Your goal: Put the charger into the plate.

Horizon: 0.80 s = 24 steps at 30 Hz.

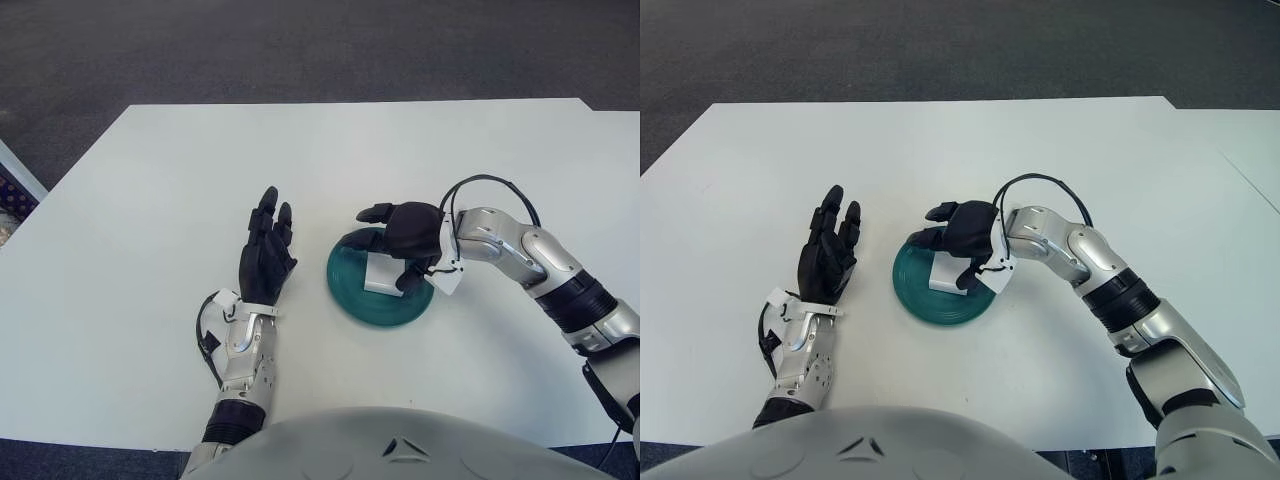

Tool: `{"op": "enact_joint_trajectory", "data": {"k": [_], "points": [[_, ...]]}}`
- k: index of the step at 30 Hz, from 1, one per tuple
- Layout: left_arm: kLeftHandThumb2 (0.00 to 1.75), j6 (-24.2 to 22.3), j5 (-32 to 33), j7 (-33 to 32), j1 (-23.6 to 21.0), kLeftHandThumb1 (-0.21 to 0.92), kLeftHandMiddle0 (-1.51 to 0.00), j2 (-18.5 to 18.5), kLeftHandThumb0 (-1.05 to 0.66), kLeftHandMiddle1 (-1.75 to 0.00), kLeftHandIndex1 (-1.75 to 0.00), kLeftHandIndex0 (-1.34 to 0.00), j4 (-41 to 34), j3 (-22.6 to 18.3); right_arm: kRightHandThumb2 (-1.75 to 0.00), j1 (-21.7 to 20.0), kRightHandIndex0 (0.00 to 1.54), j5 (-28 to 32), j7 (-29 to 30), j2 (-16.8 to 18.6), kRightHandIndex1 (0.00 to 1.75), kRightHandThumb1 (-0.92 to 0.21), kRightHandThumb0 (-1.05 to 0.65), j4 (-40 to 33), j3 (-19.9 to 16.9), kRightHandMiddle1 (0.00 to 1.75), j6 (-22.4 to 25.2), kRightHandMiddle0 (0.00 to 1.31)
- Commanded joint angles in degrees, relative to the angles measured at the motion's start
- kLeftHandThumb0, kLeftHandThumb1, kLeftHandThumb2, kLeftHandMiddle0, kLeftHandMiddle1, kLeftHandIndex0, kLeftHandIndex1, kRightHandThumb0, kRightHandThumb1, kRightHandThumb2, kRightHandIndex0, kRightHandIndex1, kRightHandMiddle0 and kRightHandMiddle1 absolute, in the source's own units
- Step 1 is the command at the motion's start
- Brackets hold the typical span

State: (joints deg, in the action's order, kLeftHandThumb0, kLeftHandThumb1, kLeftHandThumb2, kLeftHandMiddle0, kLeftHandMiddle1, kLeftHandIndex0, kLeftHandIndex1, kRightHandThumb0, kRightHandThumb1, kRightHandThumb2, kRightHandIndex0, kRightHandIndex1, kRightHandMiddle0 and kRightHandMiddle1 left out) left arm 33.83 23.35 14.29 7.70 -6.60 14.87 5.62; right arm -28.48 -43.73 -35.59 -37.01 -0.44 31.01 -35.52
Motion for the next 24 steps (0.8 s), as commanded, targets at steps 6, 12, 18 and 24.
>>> {"op": "enact_joint_trajectory", "data": {"k": [6,12,18,24], "points": [[0.96,0.27,-1.45,-1.06,5.1,0.92,-0.12,-4.38,-0.88,-0.01,-0.28,0.0,4.93,-0.47,-1.02,-5.82,0.0,7.17,0.25,0.22,0.0,-0.92,-1.05,3.33,-4.8,0.0,-0.77,0.0],[0.95,0.04,-2.23,-1.08,4.7,0.92,-0.12,-4.15,-0.89,-0.01,-0.3,0.0,4.98,-0.38,-1.03,-7.43,0.0,12.52,-0.18,0.93,0.0,-0.92,-1.05,5.76,-8.4,0.0,2.47,0.0],[0.92,-0.59,1.33,0.78,3.87,0.92,-0.14,-4.92,-0.89,-0.01,-0.34,0.0,5.41,-1.25,-1.02,-3.25,0.06,23.13,4.31,5.27,0.02,-0.92,-1.05,10.56,-17.71,0.01,14.84,0.02],[0.89,1.65,4.3,5.12,2.3,0.92,-0.14,-4.9,-0.9,0.0,-0.36,0.0,8.54,-2.76,-1.05,-0.48,0.07,36.29,9.16,10.63,0.02,-0.92,-1.05,27.84,-26.73,0.03,14.42,0.05]]}}
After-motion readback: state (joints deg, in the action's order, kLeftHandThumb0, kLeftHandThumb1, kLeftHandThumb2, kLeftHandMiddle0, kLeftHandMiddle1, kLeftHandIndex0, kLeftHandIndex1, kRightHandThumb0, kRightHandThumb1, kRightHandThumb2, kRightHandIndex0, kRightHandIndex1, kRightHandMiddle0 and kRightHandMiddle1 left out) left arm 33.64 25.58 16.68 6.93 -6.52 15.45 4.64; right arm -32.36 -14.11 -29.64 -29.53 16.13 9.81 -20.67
